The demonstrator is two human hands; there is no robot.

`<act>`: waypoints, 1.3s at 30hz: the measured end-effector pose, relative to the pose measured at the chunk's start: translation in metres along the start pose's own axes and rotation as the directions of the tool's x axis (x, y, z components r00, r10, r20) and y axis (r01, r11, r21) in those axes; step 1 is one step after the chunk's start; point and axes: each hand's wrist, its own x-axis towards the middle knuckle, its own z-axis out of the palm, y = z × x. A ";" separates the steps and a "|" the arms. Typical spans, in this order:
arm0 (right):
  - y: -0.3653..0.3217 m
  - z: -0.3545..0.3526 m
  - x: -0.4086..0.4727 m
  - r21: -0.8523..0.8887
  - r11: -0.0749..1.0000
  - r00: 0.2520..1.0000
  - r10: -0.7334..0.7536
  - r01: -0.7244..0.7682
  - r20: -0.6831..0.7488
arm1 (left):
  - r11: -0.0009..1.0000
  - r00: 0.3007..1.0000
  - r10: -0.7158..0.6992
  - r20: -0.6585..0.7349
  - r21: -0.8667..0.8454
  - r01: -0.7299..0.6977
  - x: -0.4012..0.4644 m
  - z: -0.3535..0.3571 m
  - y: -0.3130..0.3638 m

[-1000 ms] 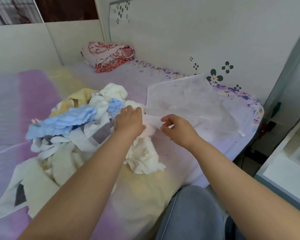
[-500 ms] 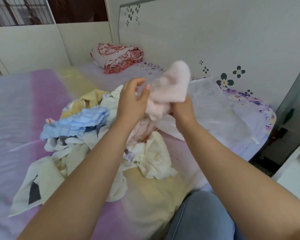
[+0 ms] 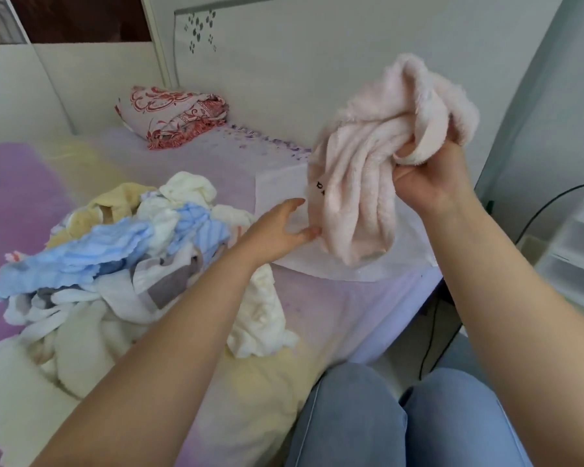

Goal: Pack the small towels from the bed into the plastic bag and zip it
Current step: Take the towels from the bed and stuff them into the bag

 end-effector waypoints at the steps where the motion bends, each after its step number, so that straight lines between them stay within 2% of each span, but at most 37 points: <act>1: -0.005 -0.002 -0.005 -0.026 0.999 0.999 0.023 -0.022 0.031 | 0.987 0.996 -0.020 0.085 0.158 0.006 0.005 0.009 -0.005; 3: -0.012 -0.005 -0.019 -0.079 0.996 0.998 0.045 -0.042 0.041 | 0.909 0.984 -0.073 0.165 0.418 -0.003 0.013 0.028 -0.019; 5: -0.017 -0.008 -0.032 -0.073 0.997 1.000 -0.006 0.004 -0.024 | 0.796 0.991 -0.088 0.096 0.606 0.012 0.018 0.037 -0.028; 6: -0.019 -0.012 -0.037 -0.021 0.999 0.995 -0.045 0.043 -0.087 | 0.762 0.996 -0.074 0.043 0.647 0.029 0.021 0.036 -0.029; 9: -0.018 -0.021 -0.043 0.135 0.977 0.968 -0.135 0.166 -0.211 | 0.844 0.997 -0.025 -0.069 0.533 0.058 0.029 0.027 -0.023; 11: -0.013 -0.016 -0.039 0.120 0.967 0.951 -0.190 0.224 -0.243 | 0.819 0.989 0.089 -0.118 0.574 -0.005 0.031 0.024 -0.014; 13: 0.000 -0.005 -0.035 -0.012 0.945 0.915 -0.319 0.327 -0.246 | 0.773 0.968 0.197 -0.157 0.632 -0.055 0.032 0.022 0.000; 14: 0.009 -0.003 -0.034 -0.214 0.896 0.871 -0.434 0.390 -0.229 | 0.777 0.961 0.213 -0.178 0.627 -0.056 0.032 0.020 0.006; 15: 0.018 -0.002 -0.036 -0.497 0.740 0.793 -0.589 0.453 -0.156 | 0.813 0.955 0.203 -0.215 0.581 -0.042 0.035 0.017 0.011; 16: 0.030 -0.008 -0.039 -0.734 0.491 0.729 -0.684 0.470 0.009 | 0.864 0.952 0.162 -0.261 0.504 -0.009 0.039 0.014 0.015; 17: 0.044 -0.018 -0.041 -0.868 0.236 0.730 -0.657 0.437 0.189 | 0.917 0.950 0.099 -0.296 0.399 0.028 0.044 0.010 0.016; 18: 0.059 -0.039 -0.041 -0.937 0.056 0.800 -0.540 0.345 0.262 | 0.957 0.948 0.045 -0.315 0.285 0.049 0.049 0.006 0.017; 19: 0.072 -0.063 -0.043 -0.974 -0.065 0.899 -0.376 0.216 0.224 | 0.981 0.945 0.005 -0.326 0.183 0.058 0.052 0.003 0.017; 20: 0.083 -0.087 -0.046 -0.978 -0.197 0.969 -0.217 0.071 0.114 | 0.991 0.942 -0.025 -0.336 0.117 0.068 0.053 0.003 0.017; 21: 0.093 -0.113 -0.047 -0.913 -0.408 0.998 -0.049 0.018 0.041 | 0.992 0.941 -0.045 -0.335 0.094 0.081 0.050 0.005 0.016; 22: 0.100 -0.133 -0.048 -0.822 -0.569 0.995 0.066 -0.021 -0.072 | 0.989 0.940 -0.039 -0.338 0.123 0.085 0.047 0.008 0.016; 23: 0.105 -0.141 -0.050 -0.741 -0.671 0.980 0.133 -0.022 -0.149 | 0.979 0.936 -0.007 -0.352 0.186 0.078 0.044 0.013 0.015; 24: 0.106 -0.139 -0.049 -0.733 -0.679 0.958 0.178 -0.044 -0.223 | 0.965 0.925 0.046 -0.378 0.256 0.057 0.040 0.019 0.014; 26: 0.104 -0.134 -0.048 -0.782 -0.613 0.917 0.237 -0.117 -0.322 | 0.930 0.881 0.191 -0.433 0.368 -0.021 0.035 0.025 0.015; 28: 0.101 -0.137 -0.048 -0.800 -0.575 0.909 0.223 -0.170 -0.353 | 0.897 0.809 0.348 -0.474 0.418 -0.141 0.036 0.026 0.015; 30: 0.100 -0.144 -0.050 -0.811 -0.559 0.920 0.203 -0.173 -0.336 | 0.895 0.761 0.417 -0.497 0.371 -0.248 0.039 0.026 0.016; 32: 0.104 -0.150 -0.050 -0.835 -0.536 0.922 0.248 -0.125 -0.297 | 0.944 0.806 0.326 -0.494 0.134 -0.300 0.039 0.027 0.023; 34: 0.109 -0.147 -0.040 -0.827 -0.554 0.930 0.246 -0.096 -0.273 | 0.956 0.883 0.237 -0.406 -0.064 -0.286 0.037 0.030 0.030; 37: 0.118 -0.127 -0.005 -0.729 -0.677 0.943 0.167 -0.102 -0.287 | 0.967 0.937 0.230 -0.264 -0.044 -0.250 0.035 0.037 0.035; 39: 0.127 -0.113 0.019 -0.706 -0.698 0.970 0.072 -0.117 -0.232 | 0.974 0.947 0.175 -0.270 -0.093 -0.206 0.039 0.035 0.030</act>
